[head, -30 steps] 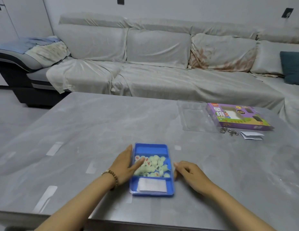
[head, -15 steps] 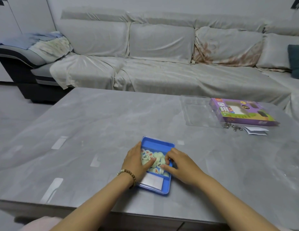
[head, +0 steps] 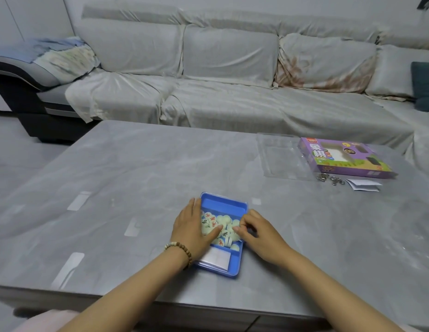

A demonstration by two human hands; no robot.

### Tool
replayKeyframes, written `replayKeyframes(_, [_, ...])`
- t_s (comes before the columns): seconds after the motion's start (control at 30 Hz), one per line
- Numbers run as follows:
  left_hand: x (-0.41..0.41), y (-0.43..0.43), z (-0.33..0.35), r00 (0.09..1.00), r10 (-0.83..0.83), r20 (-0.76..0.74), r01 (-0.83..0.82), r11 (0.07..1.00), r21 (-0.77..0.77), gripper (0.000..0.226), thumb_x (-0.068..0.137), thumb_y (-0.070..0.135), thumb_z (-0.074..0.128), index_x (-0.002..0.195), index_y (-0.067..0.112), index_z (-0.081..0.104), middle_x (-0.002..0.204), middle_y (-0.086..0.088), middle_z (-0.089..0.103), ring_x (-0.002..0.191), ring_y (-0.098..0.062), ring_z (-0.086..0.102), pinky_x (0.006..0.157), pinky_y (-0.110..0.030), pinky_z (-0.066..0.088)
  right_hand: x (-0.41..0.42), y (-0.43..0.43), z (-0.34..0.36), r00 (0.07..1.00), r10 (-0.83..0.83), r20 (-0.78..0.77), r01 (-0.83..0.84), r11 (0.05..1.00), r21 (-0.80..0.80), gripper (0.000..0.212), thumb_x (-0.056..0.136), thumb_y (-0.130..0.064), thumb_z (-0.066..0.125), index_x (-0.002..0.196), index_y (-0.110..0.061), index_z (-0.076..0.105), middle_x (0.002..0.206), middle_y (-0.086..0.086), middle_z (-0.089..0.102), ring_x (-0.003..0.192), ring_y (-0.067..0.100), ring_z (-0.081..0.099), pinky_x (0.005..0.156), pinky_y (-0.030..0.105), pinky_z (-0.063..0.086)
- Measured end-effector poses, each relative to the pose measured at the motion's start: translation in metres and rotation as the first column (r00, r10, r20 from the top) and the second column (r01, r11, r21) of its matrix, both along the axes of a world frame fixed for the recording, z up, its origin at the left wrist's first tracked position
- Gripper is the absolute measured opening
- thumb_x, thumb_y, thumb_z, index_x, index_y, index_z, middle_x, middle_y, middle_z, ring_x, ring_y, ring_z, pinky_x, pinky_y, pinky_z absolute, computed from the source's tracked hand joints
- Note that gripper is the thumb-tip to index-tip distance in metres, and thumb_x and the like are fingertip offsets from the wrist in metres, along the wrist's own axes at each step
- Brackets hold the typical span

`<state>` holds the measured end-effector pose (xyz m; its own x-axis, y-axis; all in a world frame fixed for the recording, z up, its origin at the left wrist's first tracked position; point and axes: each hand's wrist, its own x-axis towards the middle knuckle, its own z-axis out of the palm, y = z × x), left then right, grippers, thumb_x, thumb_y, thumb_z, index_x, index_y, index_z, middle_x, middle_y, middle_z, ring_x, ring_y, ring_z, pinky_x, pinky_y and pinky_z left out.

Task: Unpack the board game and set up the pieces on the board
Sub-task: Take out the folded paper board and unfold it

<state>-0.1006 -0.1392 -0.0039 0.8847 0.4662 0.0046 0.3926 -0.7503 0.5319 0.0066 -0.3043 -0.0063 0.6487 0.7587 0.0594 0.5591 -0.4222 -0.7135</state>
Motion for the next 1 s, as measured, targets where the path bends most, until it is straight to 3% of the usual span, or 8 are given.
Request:
replayKeyframes(0.07, [-0.001,-0.011,0.004,0.995,-0.036,-0.096,0.046,0.994,0.100,0.113,0.067,0.086,0.034,0.149,0.018,-0.005,0.158,-0.003,-0.005,0.145,-0.021,0.001,0.117,-0.040,0.006,0.000,-0.008,-0.003,0.999,-0.040,-0.025,0.041,0.999,0.030,0.027,0.093,-0.031,0.055,0.070,-0.019,0.048,0.077,-0.007,0.045,0.066,0.006,0.042,0.068,0.022,0.038])
replayKeyframes(0.27, [0.005,-0.032,0.009,0.912,-0.031,-0.408,0.105,0.981,0.160,0.130,0.060,0.090,0.040,0.146,0.012,-0.020,0.152,-0.013,-0.027,0.139,-0.037,-0.024,0.112,-0.058,-0.007,0.002,-0.028,-0.007,0.999,-0.046,-0.002,0.045,0.990,-0.133,0.037,0.100,-0.037,0.035,0.077,-0.014,0.054,0.079,-0.004,0.049,0.079,0.009,0.049,0.084,0.027,0.036])
replayKeyframes(0.47, [0.012,-0.031,0.014,0.955,-0.057,-0.292,0.077,0.995,0.058,0.116,0.063,0.073,0.060,0.148,0.029,-0.006,0.156,-0.003,-0.017,0.142,-0.039,-0.007,0.113,-0.055,0.010,-0.003,-0.019,-0.002,0.997,-0.007,0.082,0.024,0.977,-0.211,0.040,0.102,-0.037,0.026,0.070,-0.024,0.044,0.077,-0.005,0.047,0.080,0.008,0.046,0.086,0.024,0.030])
replayKeyframes(0.53, [0.013,-0.020,0.024,0.985,-0.046,-0.165,0.021,0.989,-0.145,0.116,0.055,0.073,0.062,0.148,0.031,0.006,0.158,0.000,0.001,0.142,-0.030,0.011,0.114,-0.047,0.020,-0.004,-0.015,0.000,0.998,-0.035,0.061,0.045,0.983,-0.177,0.040,0.102,-0.036,0.024,0.068,-0.023,0.042,0.075,-0.005,0.047,0.077,0.010,0.047,0.084,0.026,0.033])
replayKeyframes(0.67, [0.002,0.029,0.059,0.997,0.035,0.069,0.025,0.696,-0.718,0.102,0.053,0.056,0.065,0.143,0.028,0.028,0.146,0.002,0.034,0.128,-0.016,0.039,0.099,-0.033,0.037,-0.001,-0.006,-0.001,0.995,-0.101,-0.005,0.100,0.991,-0.094,0.042,0.102,-0.035,0.024,0.071,-0.015,0.044,0.077,0.001,0.051,0.079,0.019,0.049,0.087,0.034,0.040])
replayKeyframes(0.77, [-0.014,0.066,0.074,0.991,0.087,0.106,0.050,0.488,-0.871,0.078,0.065,0.045,0.061,0.137,0.027,0.039,0.138,0.001,0.048,0.119,-0.022,0.051,0.089,-0.035,0.048,-0.003,0.004,-0.003,0.989,-0.139,-0.052,0.136,0.990,-0.041,0.038,0.100,-0.039,0.031,0.082,-0.010,0.047,0.084,0.005,0.056,0.081,0.019,0.050,0.082,0.035,0.043])
replayKeyframes(0.83, [-0.025,0.087,0.079,0.976,0.151,0.157,0.079,0.427,-0.901,0.063,0.077,0.037,0.061,0.136,0.024,0.043,0.132,-0.001,0.054,0.112,-0.025,0.058,0.084,-0.035,0.053,-0.007,0.011,-0.005,0.983,-0.163,-0.086,0.160,0.986,-0.037,0.030,0.098,-0.042,0.037,0.092,-0.015,0.050,0.090,-0.002,0.055,0.085,0.014,0.048,0.083,0.029,0.041])
replayKeyframes(1.0, [-0.048,0.123,0.073,0.930,0.327,0.170,-0.126,0.716,-0.687,0.036,0.100,0.019,0.040,0.136,0.016,0.042,0.126,-0.009,0.057,0.086,-0.024,0.066,0.066,-0.031,0.058,-0.015,0.027,-0.009,0.971,-0.178,-0.157,0.171,0.984,-0.058,0.050,0.097,-0.044,0.040,0.141,-0.020,0.036,0.131,-0.005,0.038,0.126,0.010,0.035,0.110,0.026,0.026])
